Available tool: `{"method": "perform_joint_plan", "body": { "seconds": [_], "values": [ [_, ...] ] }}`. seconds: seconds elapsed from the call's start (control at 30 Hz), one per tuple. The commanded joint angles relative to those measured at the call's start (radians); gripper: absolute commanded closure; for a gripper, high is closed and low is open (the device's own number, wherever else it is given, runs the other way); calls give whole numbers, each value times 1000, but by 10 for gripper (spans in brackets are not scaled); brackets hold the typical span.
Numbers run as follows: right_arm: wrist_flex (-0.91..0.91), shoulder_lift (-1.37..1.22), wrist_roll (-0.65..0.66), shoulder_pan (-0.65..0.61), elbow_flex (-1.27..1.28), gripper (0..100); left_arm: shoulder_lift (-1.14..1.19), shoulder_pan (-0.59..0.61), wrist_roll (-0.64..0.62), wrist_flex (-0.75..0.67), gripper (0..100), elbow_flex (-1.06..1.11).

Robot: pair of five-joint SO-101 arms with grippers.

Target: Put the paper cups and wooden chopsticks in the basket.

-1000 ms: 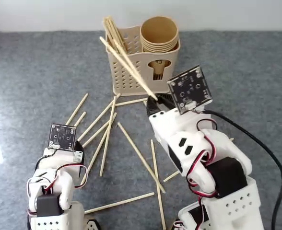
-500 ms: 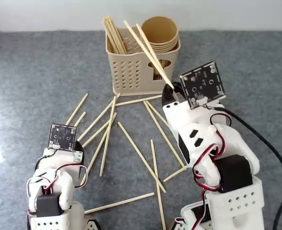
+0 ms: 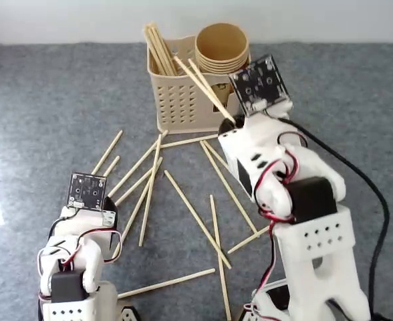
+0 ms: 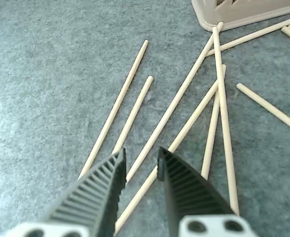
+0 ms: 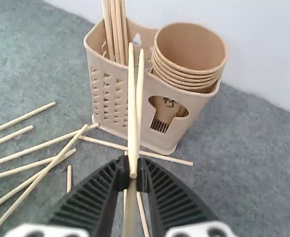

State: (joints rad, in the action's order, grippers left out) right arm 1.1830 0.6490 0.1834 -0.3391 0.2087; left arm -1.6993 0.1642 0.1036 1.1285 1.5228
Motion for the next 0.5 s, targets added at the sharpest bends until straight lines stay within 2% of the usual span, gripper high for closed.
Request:
{"method": "perform_joint_plan", "body": {
  "seconds": [0.0,0.2,0.47],
  "values": [
    [54,-58,8,-4,-192,990,-9,0,9,6,901,-10],
    [122,-226,8,-54,-410,990,-9,0,9,6,901,-10],
    [262,-410,8,-47,-617,990,-9,0,9,6,901,-10]
  ]
}}
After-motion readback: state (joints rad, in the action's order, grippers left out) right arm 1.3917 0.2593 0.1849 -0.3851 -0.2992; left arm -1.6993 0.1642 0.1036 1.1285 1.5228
